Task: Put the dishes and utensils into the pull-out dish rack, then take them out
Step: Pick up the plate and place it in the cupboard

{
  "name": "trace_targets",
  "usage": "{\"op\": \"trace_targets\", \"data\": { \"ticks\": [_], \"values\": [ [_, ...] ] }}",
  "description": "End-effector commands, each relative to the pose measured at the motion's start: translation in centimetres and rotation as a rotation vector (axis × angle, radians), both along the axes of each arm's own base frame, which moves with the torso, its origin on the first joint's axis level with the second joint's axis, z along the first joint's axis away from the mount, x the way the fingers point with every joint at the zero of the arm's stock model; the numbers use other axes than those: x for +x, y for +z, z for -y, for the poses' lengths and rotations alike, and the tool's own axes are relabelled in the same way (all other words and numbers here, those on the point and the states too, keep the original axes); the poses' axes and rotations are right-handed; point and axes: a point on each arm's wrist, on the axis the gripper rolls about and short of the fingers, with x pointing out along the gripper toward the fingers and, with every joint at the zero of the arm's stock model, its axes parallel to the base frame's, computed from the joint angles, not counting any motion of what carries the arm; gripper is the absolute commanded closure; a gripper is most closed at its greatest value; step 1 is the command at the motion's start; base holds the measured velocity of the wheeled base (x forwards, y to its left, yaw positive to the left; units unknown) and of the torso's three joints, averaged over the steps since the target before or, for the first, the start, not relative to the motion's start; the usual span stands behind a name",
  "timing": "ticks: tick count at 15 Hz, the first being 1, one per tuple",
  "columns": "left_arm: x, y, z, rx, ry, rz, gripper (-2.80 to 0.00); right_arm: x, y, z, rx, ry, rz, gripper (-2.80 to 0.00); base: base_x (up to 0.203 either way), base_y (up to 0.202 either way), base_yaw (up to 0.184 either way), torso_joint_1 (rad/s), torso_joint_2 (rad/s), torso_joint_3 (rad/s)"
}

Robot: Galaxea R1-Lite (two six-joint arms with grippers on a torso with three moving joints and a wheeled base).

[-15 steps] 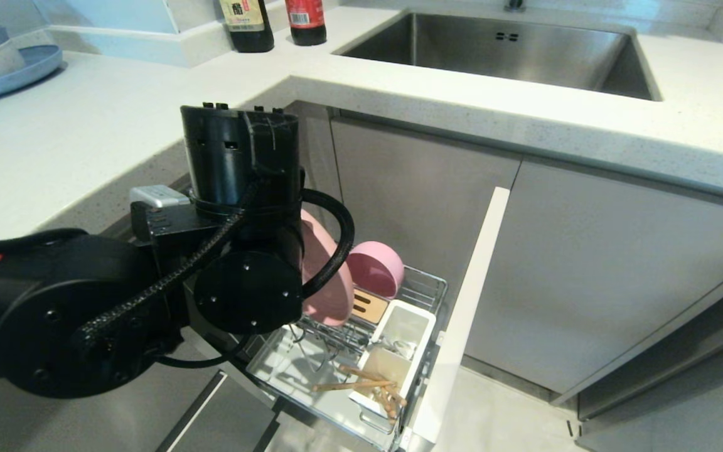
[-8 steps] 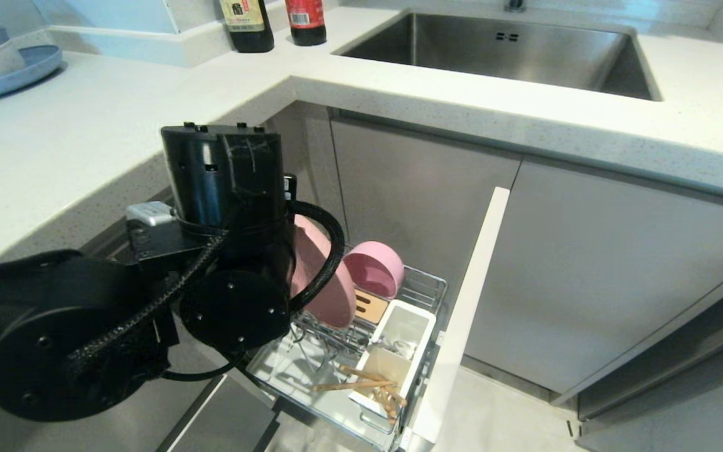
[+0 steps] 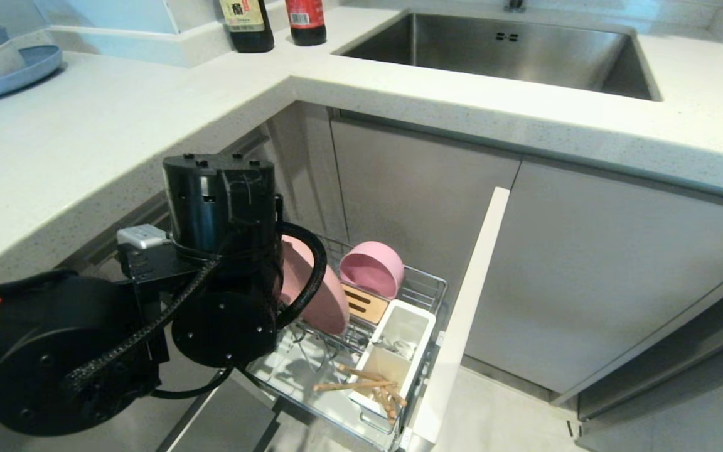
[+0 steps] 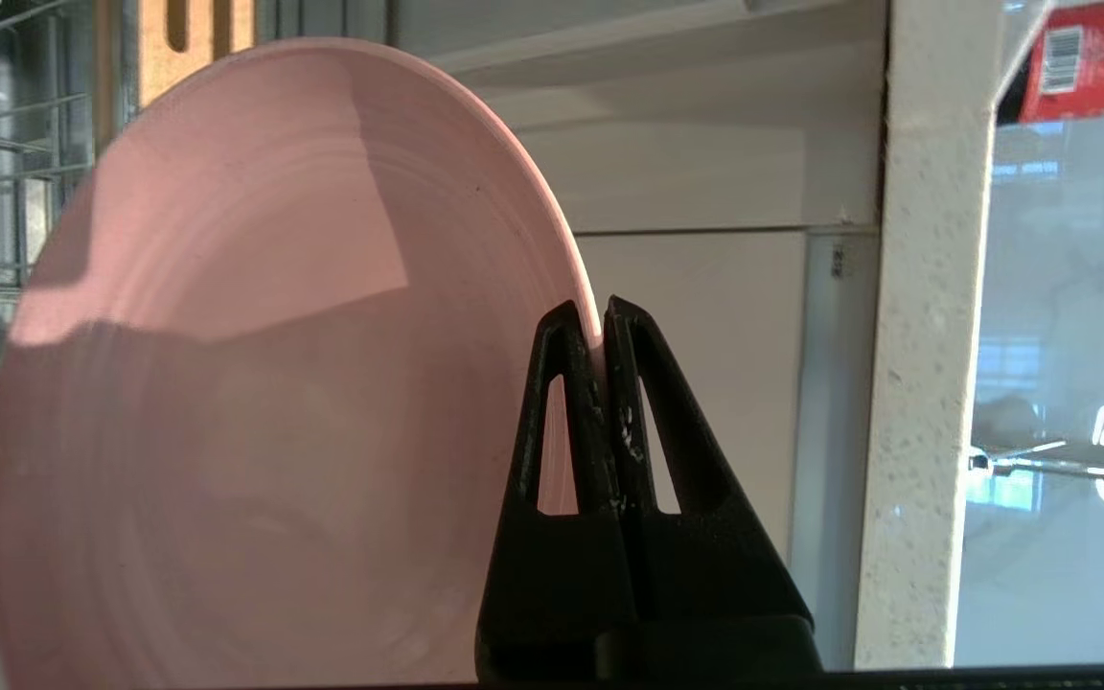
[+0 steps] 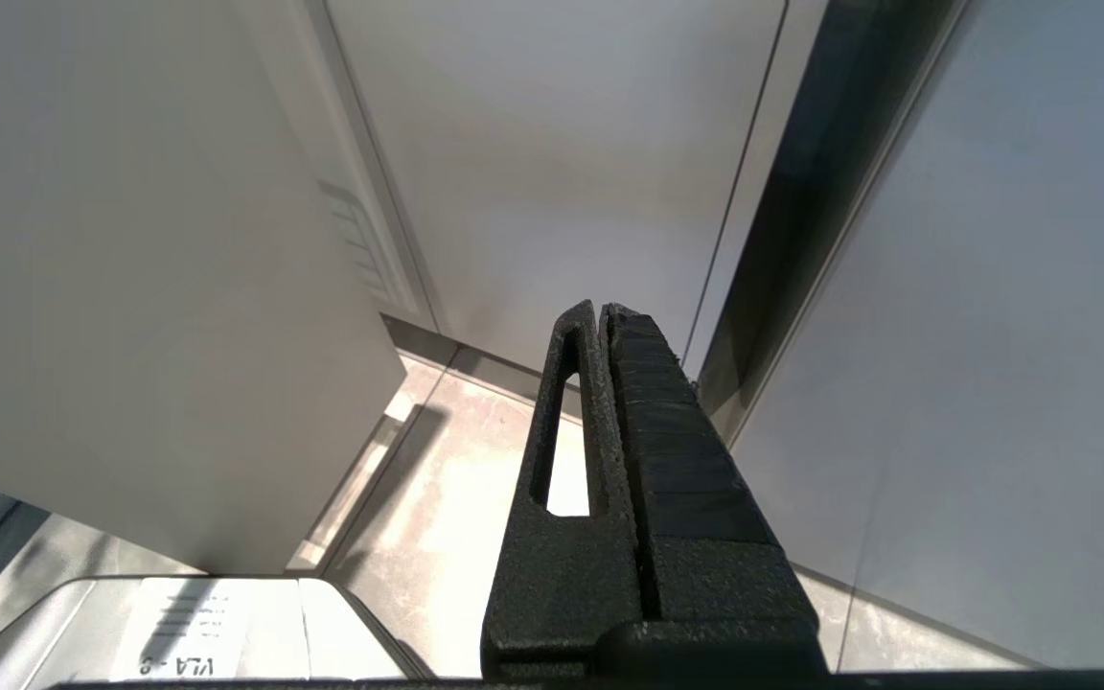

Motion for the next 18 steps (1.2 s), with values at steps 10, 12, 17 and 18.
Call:
{"op": "trace_targets", "data": {
  "ticks": [10, 12, 17, 18],
  "values": [
    [1.4, -2.7, 0.2, 0.037, 0.034, -0.055, 0.0, 0.0, 0.0, 0.0, 0.0, 0.001, -0.001, 0.0, 0.0, 0.0, 0.0, 0.0, 0.0, 0.0],
    [1.7, -3.4, 0.5, 0.053, 0.036, -0.07, 0.0, 0.0, 0.0, 0.0, 0.0, 0.0, -0.002, 0.0, 0.0, 0.0, 0.0, 0.0, 0.0, 0.0],
    [2.1, -4.1, 0.6, 0.061, 0.046, -0.089, 0.0, 0.0, 0.0, 0.0, 0.0, 0.0, -0.002, 0.0, 0.0, 0.0, 0.0, 0.0, 0.0, 0.0],
    [2.1, -4.2, 0.6, 0.065, 0.045, -0.093, 0.0, 0.0, 0.0, 0.0, 0.0, 0.0, -0.002, 0.0, 0.0, 0.0, 0.0, 0.0, 0.0, 0.0]
  ]
}}
